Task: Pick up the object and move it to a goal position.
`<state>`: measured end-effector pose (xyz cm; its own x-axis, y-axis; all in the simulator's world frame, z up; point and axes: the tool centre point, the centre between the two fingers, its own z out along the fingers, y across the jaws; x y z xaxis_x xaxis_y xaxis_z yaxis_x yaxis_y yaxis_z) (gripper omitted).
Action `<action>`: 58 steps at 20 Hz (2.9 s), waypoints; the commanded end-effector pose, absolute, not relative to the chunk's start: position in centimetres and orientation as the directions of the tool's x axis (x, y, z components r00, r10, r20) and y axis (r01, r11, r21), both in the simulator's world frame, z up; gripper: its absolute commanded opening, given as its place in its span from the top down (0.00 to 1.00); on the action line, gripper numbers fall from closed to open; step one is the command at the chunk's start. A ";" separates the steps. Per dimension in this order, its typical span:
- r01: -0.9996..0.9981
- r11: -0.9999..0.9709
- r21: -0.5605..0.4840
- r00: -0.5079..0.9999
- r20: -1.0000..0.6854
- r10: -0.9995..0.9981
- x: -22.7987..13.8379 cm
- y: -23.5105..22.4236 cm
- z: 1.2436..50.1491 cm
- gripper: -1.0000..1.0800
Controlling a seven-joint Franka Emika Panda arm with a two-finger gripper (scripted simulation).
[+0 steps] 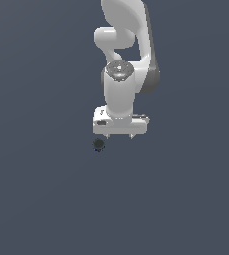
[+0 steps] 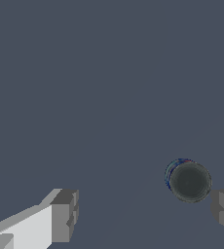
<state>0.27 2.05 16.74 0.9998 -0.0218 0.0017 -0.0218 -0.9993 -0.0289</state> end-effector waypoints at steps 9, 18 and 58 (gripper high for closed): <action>-0.041 -0.998 -0.054 0.999 0.008 -0.041 0.5 2.7 18.4 0.04; -0.027 -0.998 -0.047 1.000 0.008 -0.028 0.2 1.4 17.0 0.04; 0.089 -0.996 0.000 0.996 0.000 0.089 -4.9 -8.4 1.5 0.04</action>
<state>-4.99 -8.39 1.76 0.9961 0.0887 -0.0015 0.0887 -0.9961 -0.0005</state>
